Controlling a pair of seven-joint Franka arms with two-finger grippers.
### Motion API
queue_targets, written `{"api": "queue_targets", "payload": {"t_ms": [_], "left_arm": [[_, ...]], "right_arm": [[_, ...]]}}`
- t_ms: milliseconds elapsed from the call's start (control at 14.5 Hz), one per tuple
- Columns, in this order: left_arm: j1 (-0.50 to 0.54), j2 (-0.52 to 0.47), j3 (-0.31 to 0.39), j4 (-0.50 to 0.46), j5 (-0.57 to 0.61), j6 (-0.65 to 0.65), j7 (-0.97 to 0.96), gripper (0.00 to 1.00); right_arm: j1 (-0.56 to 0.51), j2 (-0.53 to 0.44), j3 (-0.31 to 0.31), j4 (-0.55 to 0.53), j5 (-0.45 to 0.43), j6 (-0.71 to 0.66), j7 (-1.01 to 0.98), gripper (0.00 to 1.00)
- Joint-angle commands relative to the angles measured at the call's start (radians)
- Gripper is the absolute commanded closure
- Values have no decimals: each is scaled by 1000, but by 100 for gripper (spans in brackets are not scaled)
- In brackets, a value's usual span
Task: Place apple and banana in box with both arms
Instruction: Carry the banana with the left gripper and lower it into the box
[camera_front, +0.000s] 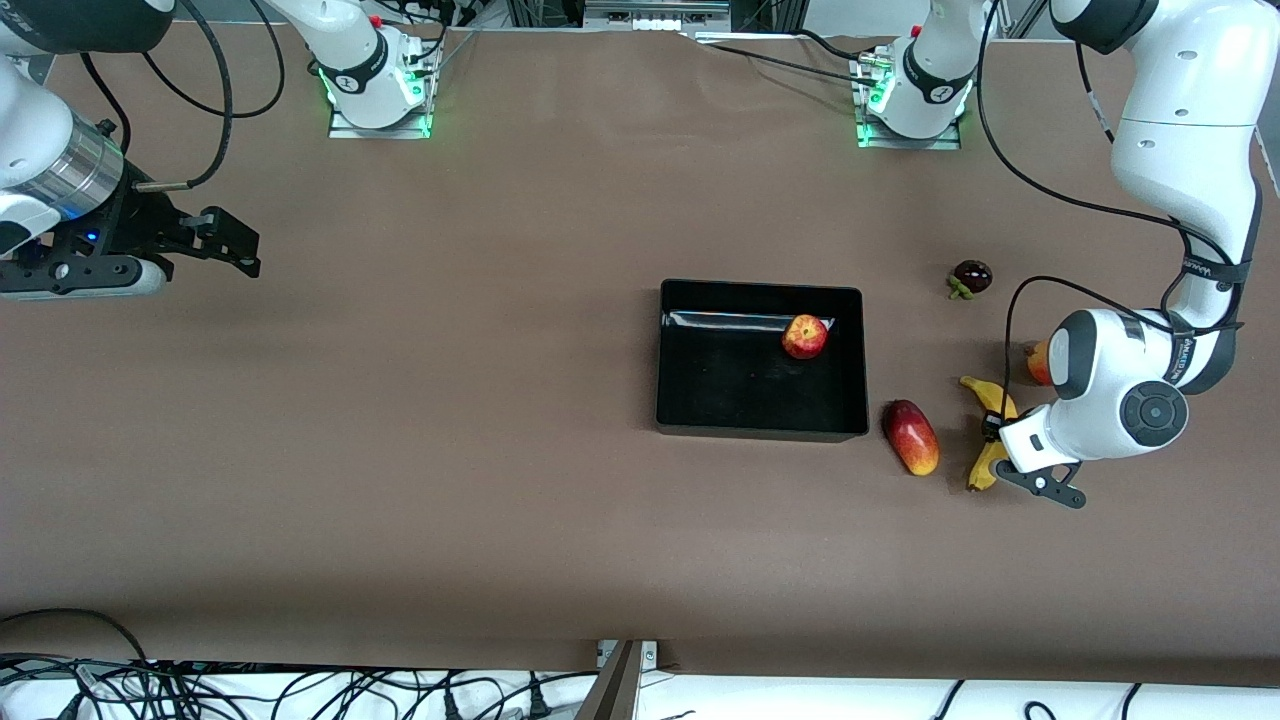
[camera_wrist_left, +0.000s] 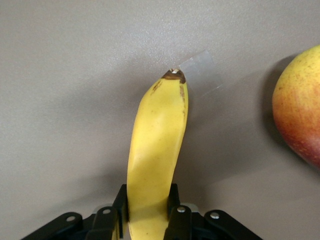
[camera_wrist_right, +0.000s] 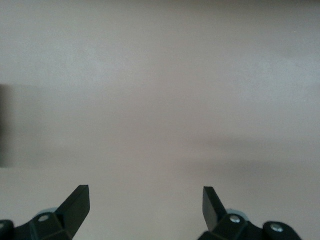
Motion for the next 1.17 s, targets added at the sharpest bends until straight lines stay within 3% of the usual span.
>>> {"api": "queue_targets", "payload": {"t_ms": [0,276,552,690,1103], "left_arm": [[7,-51,-21,-4,3,-39,10,100],[-1,-138,-130,58,0,-286,-33,100],[-7,-155,-328,187,2,-522,-293,100],[-35,-154,-415,186,2,-532,-475,100],[-271,-60,-422,167,15,-439,-801,100]], "right_arm": [[2,7,3,19,-9,-2,6,0],[2,7,3,19,-9,-2,6,0],[2,7,3,19,-9,-2,6,0],[2,7,3,19,-9,-2,6,0],[2,7,3,19,-9,-2,6,0]]}}
